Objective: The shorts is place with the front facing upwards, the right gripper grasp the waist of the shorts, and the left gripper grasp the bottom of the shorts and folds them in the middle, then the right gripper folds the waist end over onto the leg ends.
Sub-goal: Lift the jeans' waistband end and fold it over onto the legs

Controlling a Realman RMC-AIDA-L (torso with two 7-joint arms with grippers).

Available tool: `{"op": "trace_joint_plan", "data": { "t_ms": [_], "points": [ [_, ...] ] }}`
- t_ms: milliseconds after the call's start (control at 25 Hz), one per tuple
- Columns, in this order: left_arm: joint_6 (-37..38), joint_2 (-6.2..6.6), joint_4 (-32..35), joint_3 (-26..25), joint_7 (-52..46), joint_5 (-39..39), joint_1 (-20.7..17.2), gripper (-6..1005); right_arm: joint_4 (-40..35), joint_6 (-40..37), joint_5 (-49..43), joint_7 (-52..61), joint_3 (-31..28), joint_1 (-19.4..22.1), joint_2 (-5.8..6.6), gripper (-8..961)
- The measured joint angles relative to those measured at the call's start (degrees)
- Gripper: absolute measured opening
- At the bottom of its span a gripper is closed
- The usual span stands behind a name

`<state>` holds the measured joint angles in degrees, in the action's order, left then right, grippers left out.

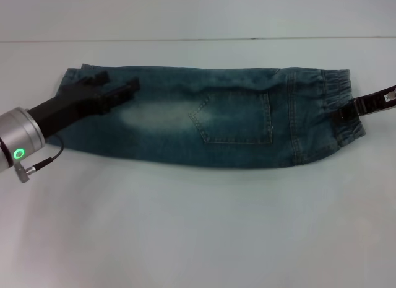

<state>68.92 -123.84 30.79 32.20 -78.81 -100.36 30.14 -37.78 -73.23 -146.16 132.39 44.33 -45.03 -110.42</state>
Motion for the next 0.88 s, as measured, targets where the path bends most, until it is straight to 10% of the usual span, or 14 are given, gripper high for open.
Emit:
{"op": "trace_joint_plan", "data": {
  "t_ms": [320, 560, 880],
  "points": [
    [-0.6, -0.02, -1.4, 1.0, 1.8, 0.2, 1.1, 815, 0.0, 0.3, 0.0, -0.3, 0.1, 0.0, -0.15, 128],
    [-2.3, -0.29, -4.0, 0.7, 5.3, 1.8, 2.6, 540, -0.5, -2.2, 0.9, -0.9, 0.0, -0.1, 0.4, 89],
    [-3.2, -0.76, -19.6, 0.2, 38.9, 25.0, 9.6, 251, -9.7, -16.1, 2.8, -0.4, -6.0, 0.4, 2.01, 90]
  ]
}}
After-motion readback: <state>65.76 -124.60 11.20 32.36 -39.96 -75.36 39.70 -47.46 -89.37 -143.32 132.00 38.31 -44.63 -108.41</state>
